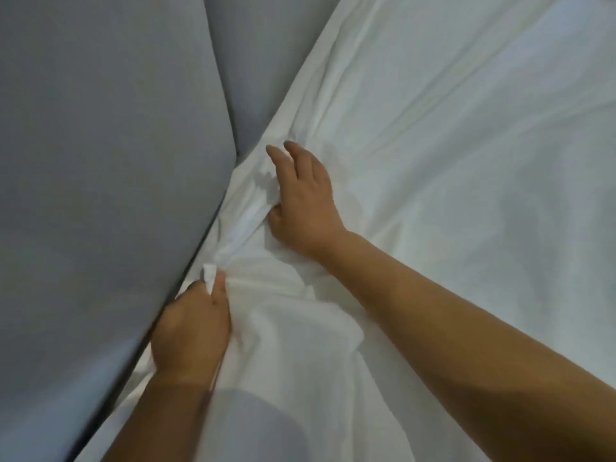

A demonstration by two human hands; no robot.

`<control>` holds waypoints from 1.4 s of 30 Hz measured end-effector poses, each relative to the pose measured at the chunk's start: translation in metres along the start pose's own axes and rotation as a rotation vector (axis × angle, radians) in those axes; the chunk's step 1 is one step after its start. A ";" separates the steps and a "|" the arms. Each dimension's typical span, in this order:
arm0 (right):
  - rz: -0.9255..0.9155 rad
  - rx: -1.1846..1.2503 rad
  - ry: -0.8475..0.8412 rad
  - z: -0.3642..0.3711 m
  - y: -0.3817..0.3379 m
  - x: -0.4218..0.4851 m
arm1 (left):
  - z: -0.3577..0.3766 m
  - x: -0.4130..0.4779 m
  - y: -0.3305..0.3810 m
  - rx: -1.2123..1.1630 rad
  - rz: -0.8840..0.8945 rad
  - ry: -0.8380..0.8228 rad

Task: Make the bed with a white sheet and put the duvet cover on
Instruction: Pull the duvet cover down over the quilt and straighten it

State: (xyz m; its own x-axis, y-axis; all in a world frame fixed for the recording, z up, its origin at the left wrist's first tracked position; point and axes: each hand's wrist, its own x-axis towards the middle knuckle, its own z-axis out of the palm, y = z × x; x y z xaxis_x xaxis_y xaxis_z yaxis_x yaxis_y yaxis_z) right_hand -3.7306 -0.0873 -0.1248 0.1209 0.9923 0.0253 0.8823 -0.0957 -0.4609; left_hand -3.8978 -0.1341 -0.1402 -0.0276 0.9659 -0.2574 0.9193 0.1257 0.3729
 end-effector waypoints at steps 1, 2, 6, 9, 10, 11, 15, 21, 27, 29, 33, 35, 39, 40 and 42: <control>-0.023 0.059 -0.039 -0.010 0.004 -0.009 | 0.005 0.003 -0.002 -0.011 -0.022 -0.010; -0.051 0.071 -0.106 -0.023 0.010 -0.022 | 0.009 0.006 -0.004 -0.014 -0.051 -0.027; -0.179 -0.069 -0.378 -0.072 0.047 -0.105 | 0.000 0.013 0.000 -0.069 -0.162 -0.153; -0.149 -0.131 -0.504 -0.087 0.065 -0.167 | -0.012 -0.001 0.019 -0.052 -0.169 -0.116; -0.140 -0.150 -0.523 -0.089 0.069 -0.185 | -0.016 -0.012 0.026 -0.005 -0.120 -0.045; -0.156 -0.188 -0.496 -0.089 0.070 -0.201 | -0.019 -0.027 0.031 0.039 -0.026 0.052; -0.259 -0.284 -0.191 -0.073 0.075 -0.243 | -0.019 -0.116 0.049 0.071 0.471 0.127; -0.330 -0.279 -0.036 -0.040 0.075 -0.259 | 0.027 -0.185 0.030 0.409 0.589 -0.337; -0.114 -0.031 -0.227 -0.047 0.068 -0.280 | 0.023 -0.208 0.032 -0.132 0.612 -0.141; -0.086 0.009 -0.291 -0.060 0.068 -0.305 | 0.011 -0.231 0.041 -0.368 0.575 -0.206; -0.038 -0.226 -0.429 -0.068 0.082 -0.337 | 0.019 -0.235 0.042 -0.452 0.437 -0.414; -0.102 -0.261 -0.321 -0.060 0.087 -0.336 | 0.030 -0.222 0.033 -0.141 0.521 -0.313; -0.257 -0.212 -0.041 -0.049 0.092 -0.331 | 0.041 -0.222 0.011 0.216 0.404 -0.201; -0.264 -0.200 -0.028 -0.049 0.092 -0.330 | 0.041 -0.226 0.008 0.262 0.397 -0.205; -0.263 -0.194 -0.075 -0.053 0.093 -0.332 | 0.043 -0.231 0.010 0.335 0.381 -0.248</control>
State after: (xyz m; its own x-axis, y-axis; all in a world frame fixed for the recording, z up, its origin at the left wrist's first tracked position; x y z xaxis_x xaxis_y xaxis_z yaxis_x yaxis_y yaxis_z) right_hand -3.6646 -0.4296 -0.1287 -0.1496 0.9874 0.0525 0.9498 0.1582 -0.2700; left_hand -3.8655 -0.3657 -0.1158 0.3861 0.8421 -0.3767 0.9220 -0.3390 0.1871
